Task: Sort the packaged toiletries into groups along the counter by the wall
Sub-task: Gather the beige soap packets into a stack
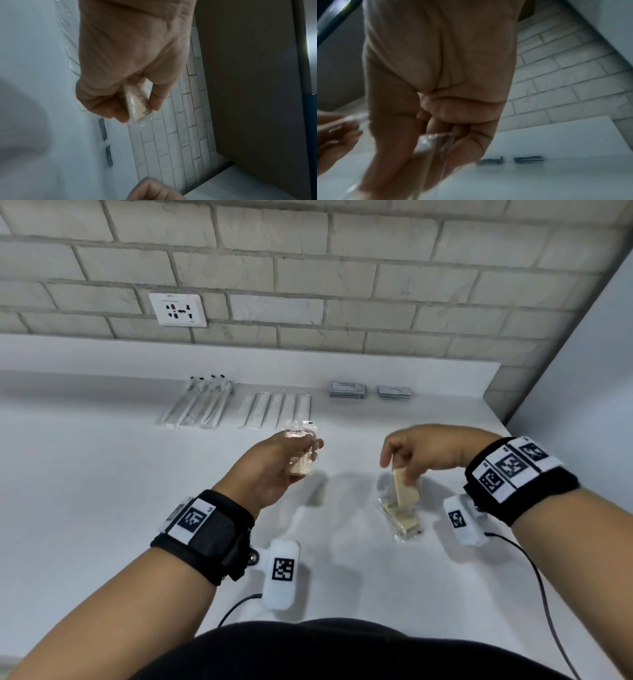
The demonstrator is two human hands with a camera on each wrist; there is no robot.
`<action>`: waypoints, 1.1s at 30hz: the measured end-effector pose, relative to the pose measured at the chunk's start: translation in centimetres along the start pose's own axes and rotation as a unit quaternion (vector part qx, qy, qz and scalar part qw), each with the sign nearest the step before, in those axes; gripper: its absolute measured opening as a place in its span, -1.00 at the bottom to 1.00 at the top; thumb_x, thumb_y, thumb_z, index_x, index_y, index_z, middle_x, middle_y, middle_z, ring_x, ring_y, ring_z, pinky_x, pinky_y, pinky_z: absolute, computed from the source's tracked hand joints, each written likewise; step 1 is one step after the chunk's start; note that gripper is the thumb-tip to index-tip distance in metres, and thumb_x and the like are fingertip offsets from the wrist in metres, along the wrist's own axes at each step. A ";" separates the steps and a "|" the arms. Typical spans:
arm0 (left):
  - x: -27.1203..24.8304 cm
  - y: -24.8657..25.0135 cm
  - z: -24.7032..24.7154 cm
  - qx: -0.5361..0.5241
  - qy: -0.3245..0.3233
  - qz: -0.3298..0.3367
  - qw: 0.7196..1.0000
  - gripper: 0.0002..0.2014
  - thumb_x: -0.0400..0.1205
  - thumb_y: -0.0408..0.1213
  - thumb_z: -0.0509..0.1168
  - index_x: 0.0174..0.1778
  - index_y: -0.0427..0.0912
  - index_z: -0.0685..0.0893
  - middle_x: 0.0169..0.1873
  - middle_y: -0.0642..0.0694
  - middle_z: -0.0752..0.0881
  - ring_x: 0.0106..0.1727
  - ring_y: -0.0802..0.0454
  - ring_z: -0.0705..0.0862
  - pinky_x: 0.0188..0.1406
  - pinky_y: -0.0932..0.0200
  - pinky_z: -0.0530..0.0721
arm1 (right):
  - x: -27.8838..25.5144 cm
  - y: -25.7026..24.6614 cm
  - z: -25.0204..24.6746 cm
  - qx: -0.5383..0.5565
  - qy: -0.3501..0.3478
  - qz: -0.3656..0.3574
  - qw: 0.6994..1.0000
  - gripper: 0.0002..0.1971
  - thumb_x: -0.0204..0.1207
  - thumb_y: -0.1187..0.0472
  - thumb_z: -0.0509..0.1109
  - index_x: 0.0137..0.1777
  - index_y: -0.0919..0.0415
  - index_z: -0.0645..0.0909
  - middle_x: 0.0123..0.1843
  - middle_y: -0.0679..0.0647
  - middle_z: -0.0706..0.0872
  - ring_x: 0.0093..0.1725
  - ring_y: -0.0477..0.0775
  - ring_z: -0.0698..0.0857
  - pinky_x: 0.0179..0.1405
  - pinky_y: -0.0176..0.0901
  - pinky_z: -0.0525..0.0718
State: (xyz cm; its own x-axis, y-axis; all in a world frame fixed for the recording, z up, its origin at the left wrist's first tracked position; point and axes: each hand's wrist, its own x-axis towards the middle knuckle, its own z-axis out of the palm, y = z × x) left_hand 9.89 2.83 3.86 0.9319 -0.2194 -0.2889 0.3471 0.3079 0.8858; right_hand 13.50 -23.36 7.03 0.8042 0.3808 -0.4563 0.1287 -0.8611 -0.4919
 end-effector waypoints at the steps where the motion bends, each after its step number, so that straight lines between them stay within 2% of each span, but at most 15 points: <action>1: 0.0 0.1 0.1 0.005 0.007 -0.003 1.000 -0.92 0.63 -0.33 0.31 -0.03 -0.06 0.65 -0.22 0.00 0.74 -0.30 0.13 0.66 -0.27 0.24 0.48 | 0.3 -0.2 0.7 -0.044 -0.021 0.014 0.999 -0.61 0.26 0.47 0.56 -0.11 -0.07 0.67 -0.18 -0.06 0.69 -0.19 -0.02 0.63 -0.10 -0.07 0.61; 3: -0.1 0.1 0.2 -0.006 0.012 -0.016 1.000 -0.90 0.62 -0.31 0.34 0.00 -0.06 0.69 -0.35 0.07 0.69 -0.42 0.18 0.61 -0.33 0.27 0.43 | 1.0 0.0 2.5 -0.105 -0.037 0.027 0.993 -0.64 0.25 0.41 0.56 -0.12 -0.08 0.68 -0.15 -0.14 0.69 -0.15 -0.09 0.63 -0.06 -0.15 0.62; 5: -0.3 0.2 0.2 -0.028 0.016 -0.028 0.999 -0.87 0.65 -0.34 0.28 0.06 -0.10 0.68 -0.34 0.03 0.69 -0.40 0.14 0.62 -0.36 0.26 0.48 | 1.7 0.8 4.3 -0.130 -0.023 0.026 0.991 -0.63 0.25 0.34 0.58 -0.02 -0.10 0.70 -0.03 -0.13 0.67 -0.03 -0.09 0.64 0.04 -0.13 0.63; 8: -0.7 0.4 -0.1 -0.066 0.014 -0.033 0.997 -0.79 0.67 -0.46 0.16 0.09 -0.23 0.67 -0.23 -0.09 0.70 -0.31 0.03 0.68 -0.34 0.21 0.67 | 1.8 1.3 4.9 -0.150 0.039 0.013 0.988 -0.59 0.27 0.21 0.62 0.10 -0.10 0.68 0.05 -0.14 0.53 0.03 -0.13 0.56 0.05 -0.18 0.58; 10: -0.9 0.4 -0.1 -0.058 0.002 -0.020 0.998 -0.77 0.66 -0.53 0.13 0.04 -0.24 0.68 -0.21 -0.12 0.74 -0.26 0.01 0.73 -0.20 0.16 0.75 | 1.3 0.6 4.1 -0.150 0.113 0.001 0.982 -0.65 0.33 0.19 0.60 0.08 -0.10 0.66 0.04 -0.15 0.53 -0.01 -0.12 0.56 -0.04 -0.22 0.52; 11: -0.9 0.4 0.0 -0.048 0.003 -0.010 0.999 -0.77 0.67 -0.55 0.14 0.01 -0.24 0.67 -0.20 -0.12 0.76 -0.23 0.00 0.74 -0.08 0.12 0.75 | 1.2 -0.1 3.6 -0.118 0.162 -0.013 0.980 -0.71 0.36 0.19 0.59 0.04 -0.08 0.67 0.01 -0.14 0.56 -0.05 -0.08 0.59 -0.07 -0.22 0.53; 13: -0.9 0.5 0.3 -0.039 0.019 0.020 0.999 -0.77 0.66 -0.58 0.17 -0.08 -0.22 0.67 -0.25 -0.10 0.78 -0.24 0.03 0.76 0.09 0.06 0.70 | 0.6 -2.2 3.0 0.049 0.238 -0.050 0.969 -0.85 0.41 0.18 0.57 -0.05 0.00 0.71 -0.11 -0.08 0.68 -0.16 -0.01 0.68 -0.13 -0.19 0.61; 16: -0.8 0.5 1.0 -0.054 0.018 0.065 0.996 -0.79 0.64 -0.58 0.21 -0.03 -0.23 0.69 -0.20 -0.11 0.78 -0.19 0.01 0.78 0.17 0.03 0.68 | 0.1 -5.6 3.2 0.281 0.210 -0.094 0.932 -0.88 0.44 0.25 0.54 -0.04 0.12 0.70 -0.26 0.06 0.77 -0.37 -0.01 0.73 -0.44 -0.22 0.62; 18: -0.9 0.6 1.3 -0.049 -0.003 0.081 0.995 -0.79 0.64 -0.55 0.23 0.04 -0.22 0.70 -0.14 -0.11 0.79 -0.13 -0.02 0.77 0.15 0.07 0.70 | 0.2 -7.1 3.8 0.352 0.199 -0.111 0.908 -0.88 0.43 0.38 0.53 -0.10 0.21 0.67 -0.34 0.12 0.75 -0.46 0.03 0.72 -0.54 -0.24 0.61; 20: -1.2 0.7 1.4 0.004 -0.007 0.094 0.996 -0.81 0.64 -0.49 0.27 0.06 -0.20 0.73 -0.14 -0.10 0.80 -0.12 0.02 0.77 0.05 0.15 0.74 | 0.4 -7.7 4.0 0.409 0.214 -0.118 0.879 -0.88 0.43 0.45 0.50 -0.17 0.26 0.64 -0.38 0.15 0.72 -0.51 0.04 0.70 -0.56 -0.23 0.63; 22: -1.4 1.0 1.2 0.056 0.015 0.111 0.992 -0.85 0.61 -0.47 0.33 0.01 -0.21 0.76 -0.16 -0.14 0.78 -0.15 0.03 0.73 -0.02 0.18 0.77 | 0.4 -7.8 4.0 0.447 0.214 -0.121 0.860 -0.88 0.43 0.46 0.49 -0.18 0.27 0.64 -0.40 0.12 0.73 -0.52 0.04 0.70 -0.53 -0.21 0.67; 25: -1.6 1.2 0.9 0.086 0.056 0.136 0.985 -0.91 0.58 -0.48 0.38 -0.08 -0.25 0.77 -0.24 -0.21 0.73 -0.27 0.04 0.67 -0.17 0.24 0.77 | 0.1 -8.0 4.5 0.471 0.189 -0.131 0.852 -0.88 0.42 0.47 0.49 -0.17 0.28 0.65 -0.41 0.13 0.74 -0.48 0.07 0.73 -0.45 -0.19 0.73; 27: -1.7 1.3 0.9 0.086 0.069 0.149 0.983 -0.90 0.57 -0.49 0.38 -0.03 -0.33 0.76 -0.25 -0.19 0.73 -0.32 0.09 0.67 -0.22 0.26 0.77 | 0.0 -8.3 4.8 0.475 0.181 -0.139 0.850 -0.86 0.41 0.51 0.48 -0.16 0.29 0.66 -0.40 0.13 0.74 -0.47 0.07 0.74 -0.45 -0.21 0.74; 30: -1.5 1.2 1.0 0.082 0.078 0.165 0.980 -0.81 0.57 -0.49 0.38 0.09 -0.42 0.71 -0.18 -0.22 0.76 -0.33 0.13 0.71 -0.20 0.26 0.77 | -0.2 -8.6 4.9 0.471 0.196 -0.149 0.847 -0.81 0.40 0.55 0.47 -0.19 0.25 0.67 -0.42 0.06 0.72 -0.48 0.05 0.72 -0.47 -0.21 0.72; 33: -1.5 1.2 1.2 0.091 0.065 0.167 0.980 -0.80 0.66 -0.35 0.31 0.15 -0.31 0.71 -0.08 -0.18 0.78 -0.14 0.04 0.76 -0.02 0.18 0.77 | -0.1 -8.5 5.0 0.425 0.284 -0.175 0.842 -0.70 0.35 0.51 0.53 -0.30 0.04 0.73 -0.33 0.02 0.71 -0.35 0.09 0.72 -0.28 -0.08 0.71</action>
State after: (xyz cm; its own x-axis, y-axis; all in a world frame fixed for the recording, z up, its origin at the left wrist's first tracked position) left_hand 8.76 2.40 5.86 0.9999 -0.0116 -0.0056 0.0075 0.1692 0.9855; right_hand 9.45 -14.42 7.55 0.9820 0.1311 0.1357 0.1476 -0.0858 -0.9853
